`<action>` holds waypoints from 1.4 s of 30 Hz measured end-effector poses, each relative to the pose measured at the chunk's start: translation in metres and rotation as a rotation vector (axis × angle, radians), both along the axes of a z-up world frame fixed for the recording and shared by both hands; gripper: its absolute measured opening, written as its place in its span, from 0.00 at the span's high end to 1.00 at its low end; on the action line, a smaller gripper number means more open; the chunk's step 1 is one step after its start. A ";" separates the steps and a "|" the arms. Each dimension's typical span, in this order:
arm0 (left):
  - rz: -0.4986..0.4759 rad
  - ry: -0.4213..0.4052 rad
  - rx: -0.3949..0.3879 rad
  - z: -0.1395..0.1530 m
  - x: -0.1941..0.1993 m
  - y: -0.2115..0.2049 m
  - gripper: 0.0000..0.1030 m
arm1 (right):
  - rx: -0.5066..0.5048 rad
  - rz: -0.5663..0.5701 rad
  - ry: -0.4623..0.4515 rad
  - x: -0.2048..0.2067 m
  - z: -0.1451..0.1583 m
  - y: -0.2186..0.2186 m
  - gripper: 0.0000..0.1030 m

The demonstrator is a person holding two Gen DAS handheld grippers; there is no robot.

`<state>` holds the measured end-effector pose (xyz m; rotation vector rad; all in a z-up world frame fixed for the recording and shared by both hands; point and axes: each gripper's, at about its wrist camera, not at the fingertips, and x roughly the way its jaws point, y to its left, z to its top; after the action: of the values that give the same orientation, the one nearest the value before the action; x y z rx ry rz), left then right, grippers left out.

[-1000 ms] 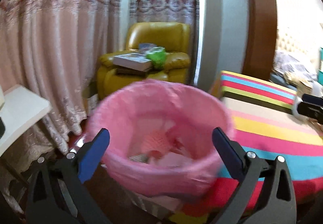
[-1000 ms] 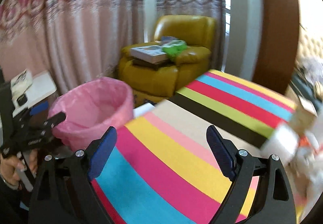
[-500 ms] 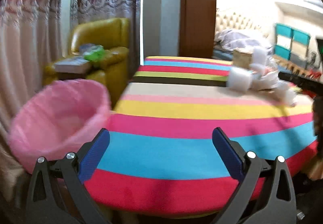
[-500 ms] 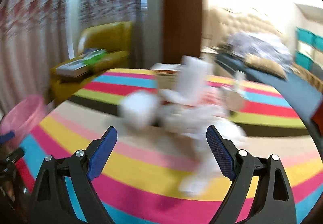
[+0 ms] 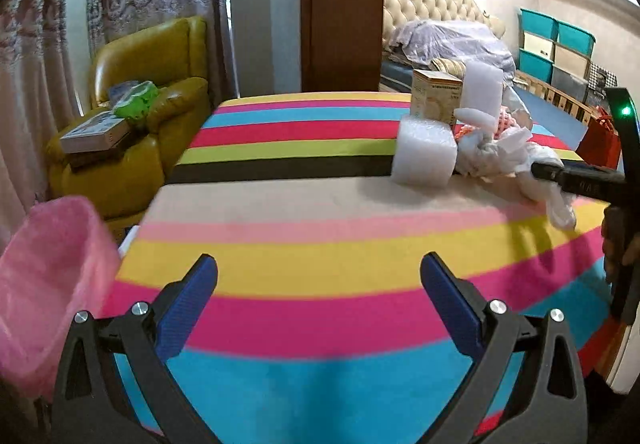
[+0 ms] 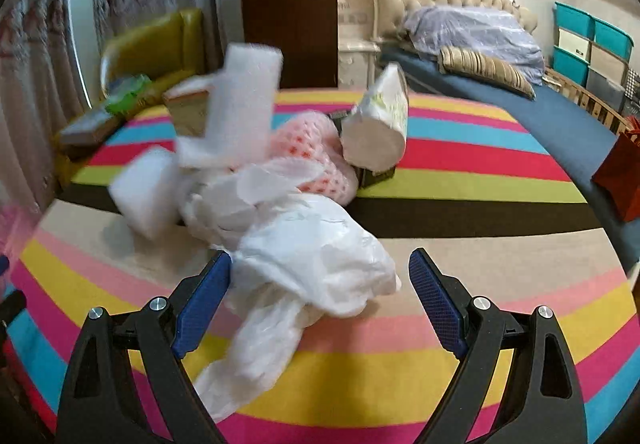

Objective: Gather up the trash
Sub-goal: 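Grasp the white foam block with the left tool while the right tool grasps the white plastic bag, then carry the foam block with the left tool while the right tool carries the plastic bag to the bin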

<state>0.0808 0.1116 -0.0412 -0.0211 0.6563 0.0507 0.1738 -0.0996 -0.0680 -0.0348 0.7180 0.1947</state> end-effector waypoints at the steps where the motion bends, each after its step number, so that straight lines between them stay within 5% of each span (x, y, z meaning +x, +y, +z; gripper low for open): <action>1: -0.016 0.006 -0.010 0.000 0.011 -0.005 0.05 | 0.004 0.004 0.022 0.004 -0.002 0.000 0.19; 3: -0.038 0.024 -0.027 0.000 0.028 -0.014 0.05 | 0.016 -0.006 0.042 0.007 -0.004 -0.003 0.21; 7: -0.078 0.046 -0.052 -0.002 0.059 -0.035 0.05 | 0.009 0.014 0.019 -0.005 -0.004 -0.008 0.66; 10: -0.109 0.058 -0.068 -0.002 0.081 -0.054 0.05 | 0.023 0.003 0.001 -0.015 -0.002 -0.018 0.76; 17: -0.094 0.076 -0.031 -0.008 0.132 -0.089 0.07 | 0.046 -0.044 -0.026 -0.041 -0.010 -0.046 0.79; 26: -0.024 0.151 -0.037 -0.018 0.183 -0.092 0.38 | 0.145 -0.055 -0.028 -0.050 -0.011 -0.063 0.79; 42: -0.046 -0.063 -0.074 0.006 0.049 -0.074 0.40 | 0.123 -0.025 -0.070 -0.067 -0.007 -0.047 0.80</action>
<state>0.1301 0.0372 -0.0356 -0.0790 0.5950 -0.0185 0.1070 -0.1466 -0.0749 0.0845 0.6353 0.2121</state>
